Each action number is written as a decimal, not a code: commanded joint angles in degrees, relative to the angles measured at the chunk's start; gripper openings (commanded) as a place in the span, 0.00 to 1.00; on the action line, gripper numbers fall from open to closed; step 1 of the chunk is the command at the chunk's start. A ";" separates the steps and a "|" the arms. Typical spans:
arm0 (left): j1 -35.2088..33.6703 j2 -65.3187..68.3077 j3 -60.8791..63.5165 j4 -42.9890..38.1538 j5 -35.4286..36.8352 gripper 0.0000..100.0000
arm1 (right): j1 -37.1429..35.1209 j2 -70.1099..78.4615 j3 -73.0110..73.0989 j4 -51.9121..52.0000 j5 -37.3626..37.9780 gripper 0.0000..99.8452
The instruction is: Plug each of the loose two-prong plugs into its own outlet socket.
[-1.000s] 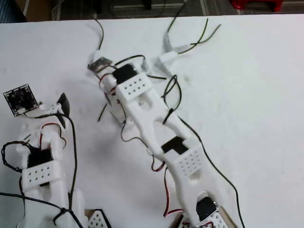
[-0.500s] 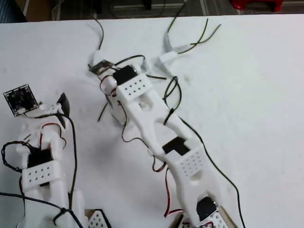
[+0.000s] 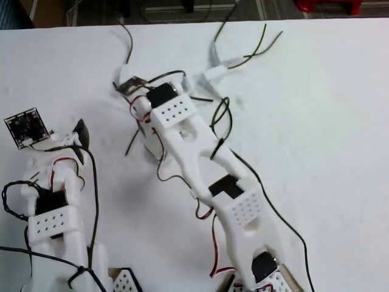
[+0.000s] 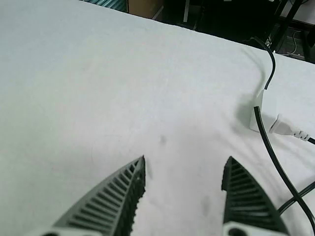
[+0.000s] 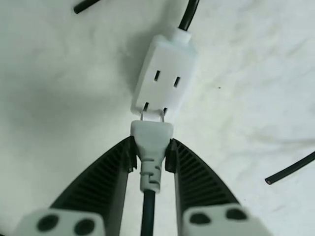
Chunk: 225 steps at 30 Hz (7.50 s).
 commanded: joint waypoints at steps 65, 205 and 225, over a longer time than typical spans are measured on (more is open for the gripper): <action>-0.66 -0.48 -0.26 -0.35 -0.09 0.25 | 0.04 18.42 -16.79 -1.36 1.93 0.03; 9.54 -52.09 -7.82 55.74 -15.12 0.25 | 25.10 -138.68 90.55 -27.38 6.95 0.34; 9.54 -52.09 14.33 49.76 -7.82 0.03 | 36.26 -139.74 114.73 -27.82 6.95 0.19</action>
